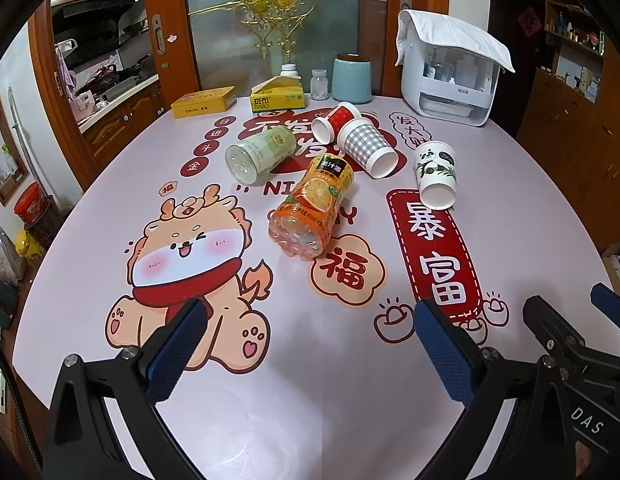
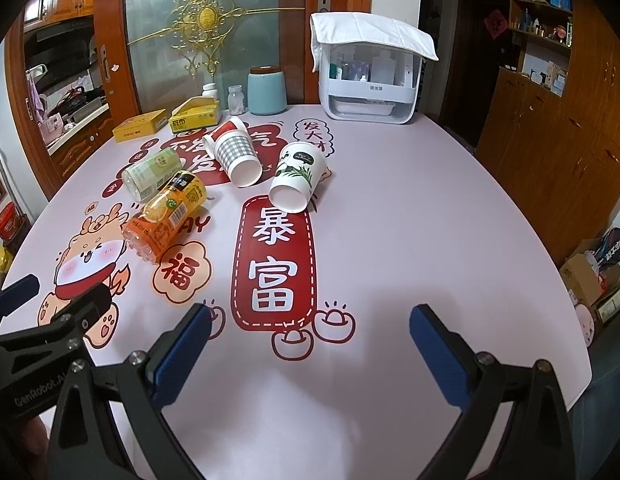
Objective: Flip cup upright
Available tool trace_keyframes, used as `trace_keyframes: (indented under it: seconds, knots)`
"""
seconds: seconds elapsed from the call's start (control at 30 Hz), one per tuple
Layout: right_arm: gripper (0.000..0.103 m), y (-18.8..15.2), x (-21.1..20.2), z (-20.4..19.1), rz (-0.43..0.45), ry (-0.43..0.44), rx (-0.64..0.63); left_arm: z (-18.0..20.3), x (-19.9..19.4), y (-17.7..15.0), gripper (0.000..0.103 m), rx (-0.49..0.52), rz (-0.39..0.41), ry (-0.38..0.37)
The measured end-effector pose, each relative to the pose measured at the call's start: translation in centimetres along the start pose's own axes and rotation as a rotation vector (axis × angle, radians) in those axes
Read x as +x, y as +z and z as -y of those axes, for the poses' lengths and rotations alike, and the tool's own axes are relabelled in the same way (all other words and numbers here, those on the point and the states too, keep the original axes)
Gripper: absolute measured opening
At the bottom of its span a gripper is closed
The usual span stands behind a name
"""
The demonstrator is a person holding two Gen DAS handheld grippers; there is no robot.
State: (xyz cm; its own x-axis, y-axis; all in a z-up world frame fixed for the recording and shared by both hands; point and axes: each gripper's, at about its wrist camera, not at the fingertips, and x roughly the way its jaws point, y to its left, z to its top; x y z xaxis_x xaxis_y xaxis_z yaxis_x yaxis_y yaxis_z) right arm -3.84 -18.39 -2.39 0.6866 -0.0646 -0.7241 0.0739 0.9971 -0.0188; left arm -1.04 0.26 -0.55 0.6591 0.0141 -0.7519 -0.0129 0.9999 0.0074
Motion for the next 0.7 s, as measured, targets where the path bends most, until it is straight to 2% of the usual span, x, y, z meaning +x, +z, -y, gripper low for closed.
trace_keyframes:
  seconds: [0.7]
  knots:
    - [0.100,0.10,0.13,0.59,-0.009,-0.002,0.014,0.21,0.35,-0.21,0.102,0.000,-0.014,-0.032]
